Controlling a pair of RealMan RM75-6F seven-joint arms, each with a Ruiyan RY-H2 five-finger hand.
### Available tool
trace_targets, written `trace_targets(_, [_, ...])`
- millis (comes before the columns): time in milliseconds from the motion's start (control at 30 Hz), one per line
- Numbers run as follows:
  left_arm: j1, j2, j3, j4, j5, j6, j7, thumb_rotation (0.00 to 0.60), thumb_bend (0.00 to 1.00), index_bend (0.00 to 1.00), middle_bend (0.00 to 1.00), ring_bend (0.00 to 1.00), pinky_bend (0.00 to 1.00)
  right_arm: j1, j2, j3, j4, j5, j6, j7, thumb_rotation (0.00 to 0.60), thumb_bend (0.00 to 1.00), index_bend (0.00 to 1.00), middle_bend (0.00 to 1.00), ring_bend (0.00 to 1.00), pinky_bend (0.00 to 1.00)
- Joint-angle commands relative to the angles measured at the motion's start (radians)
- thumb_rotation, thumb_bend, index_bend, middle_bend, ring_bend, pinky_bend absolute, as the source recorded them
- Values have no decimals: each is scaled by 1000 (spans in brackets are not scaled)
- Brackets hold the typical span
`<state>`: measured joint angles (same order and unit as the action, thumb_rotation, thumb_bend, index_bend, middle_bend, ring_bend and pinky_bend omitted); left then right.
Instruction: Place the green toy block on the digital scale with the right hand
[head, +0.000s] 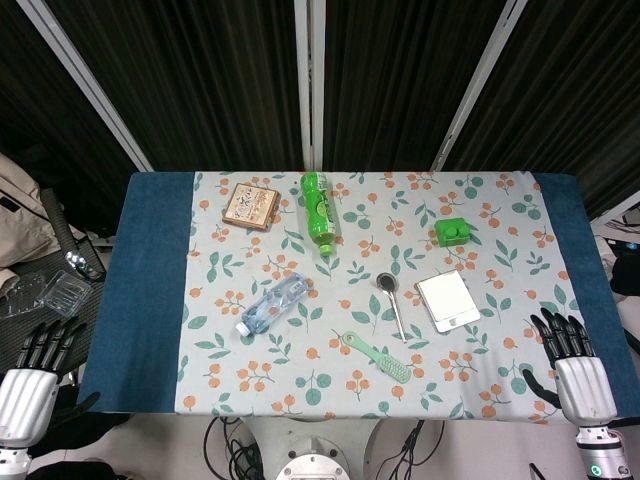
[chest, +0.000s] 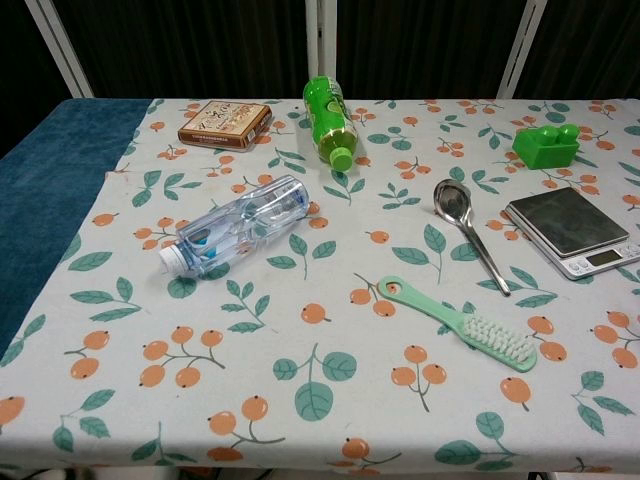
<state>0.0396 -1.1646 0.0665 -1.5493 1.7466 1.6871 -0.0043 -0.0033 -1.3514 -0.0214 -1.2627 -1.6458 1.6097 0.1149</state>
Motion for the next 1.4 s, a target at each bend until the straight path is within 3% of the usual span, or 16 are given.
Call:
trace_targets(33, [0,0,0,-1,0,0,1,600,58,27,27,0,0,1,0,0,0,0,-1,-1,600,163,0,0,0,0])
trace_targets(333, [1,1,1,-2,4,2,3,600,59,27,27,0,0,21,-11,-14,-8,-31,-26,-38,600,199,0,0,0,0])
trace_targets(467, [-3,1,0,-1,3,-3,1,600,59,27,27,0,0,53,-16,-28,-35,-56,-77,-104,600,456,0,0,0,0])
trace_targets(667, [-4,-4,-3,7,-7,-9,-10,600,59,27,27,0,0,116,-33,-28,-102,-66,-186,-223,600,534,0,8,0,0])
trace_targets(900, [-1,-24,6,39,-13,-16,-33,600,59,27,27,0,0,181,-87,-25,-92,-29,-327,-294,600,904,0,63,0,0])
trace_targets(1400, [4,-38,3,83,-24,-6,-80,600,59,27,26,0,0,203,-160,-32,-53,18,-377,-327,600,929,0,132,0,0])
